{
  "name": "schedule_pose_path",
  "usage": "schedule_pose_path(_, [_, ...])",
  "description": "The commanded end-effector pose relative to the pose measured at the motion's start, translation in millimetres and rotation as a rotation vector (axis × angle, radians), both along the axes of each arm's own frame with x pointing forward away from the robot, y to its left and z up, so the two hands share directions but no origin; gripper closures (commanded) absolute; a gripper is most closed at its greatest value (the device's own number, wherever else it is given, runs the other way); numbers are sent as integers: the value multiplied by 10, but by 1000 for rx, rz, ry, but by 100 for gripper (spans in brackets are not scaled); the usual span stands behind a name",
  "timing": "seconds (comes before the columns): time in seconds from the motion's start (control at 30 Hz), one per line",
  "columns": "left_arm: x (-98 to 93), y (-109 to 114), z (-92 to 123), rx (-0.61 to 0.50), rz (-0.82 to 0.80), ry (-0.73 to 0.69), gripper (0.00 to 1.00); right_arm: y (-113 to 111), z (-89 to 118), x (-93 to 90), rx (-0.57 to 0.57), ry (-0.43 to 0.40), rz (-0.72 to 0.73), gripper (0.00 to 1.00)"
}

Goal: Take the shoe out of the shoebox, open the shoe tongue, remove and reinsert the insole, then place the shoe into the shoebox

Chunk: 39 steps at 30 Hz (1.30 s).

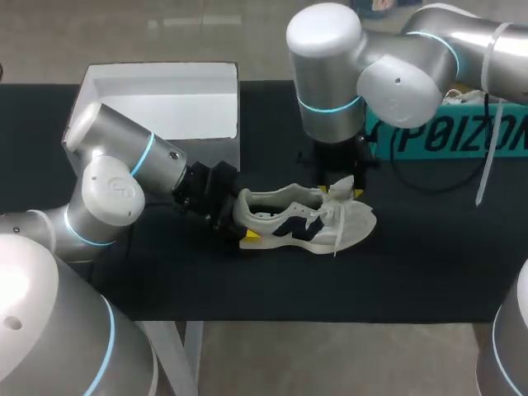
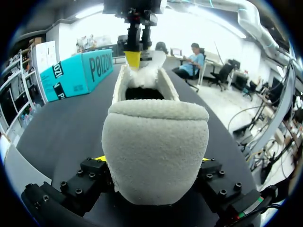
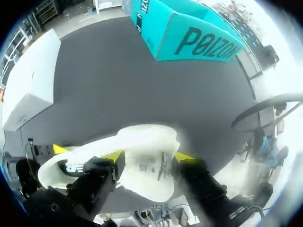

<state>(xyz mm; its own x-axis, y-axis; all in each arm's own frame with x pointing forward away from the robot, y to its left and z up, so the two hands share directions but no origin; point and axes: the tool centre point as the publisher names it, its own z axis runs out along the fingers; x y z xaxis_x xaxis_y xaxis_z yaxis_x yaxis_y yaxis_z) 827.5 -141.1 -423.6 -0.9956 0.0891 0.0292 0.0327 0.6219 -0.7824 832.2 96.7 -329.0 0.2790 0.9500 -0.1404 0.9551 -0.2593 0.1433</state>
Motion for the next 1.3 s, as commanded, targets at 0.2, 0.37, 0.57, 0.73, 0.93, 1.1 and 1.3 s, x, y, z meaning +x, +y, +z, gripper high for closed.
schedule_pose_path(0.2, [11,-13,-20,0,-1,0,100,138,666,-405,62,288,759,0])
schedule_pose_path(0.37, [11,-13,-20,0,-1,0,100,138,666,-405,62,288,759,0])
schedule_pose_path(0.57, [11,-13,-20,0,-1,0,100,138,666,-405,62,288,759,0])
schedule_pose_path(0.73, [11,-13,-20,0,-1,0,100,327,717,-383,-110,95,1102,0])
schedule_pose_path(0.93, [11,-13,-20,0,-1,0,100,457,748,-408,-171,90,1466,100])
schedule_pose_path(1.1, [11,-13,-20,0,-1,0,100,470,743,-417,-191,127,1489,100])
schedule_pose_path(1.3, [11,-13,-20,0,-1,0,100,470,743,-417,-191,127,1489,100])
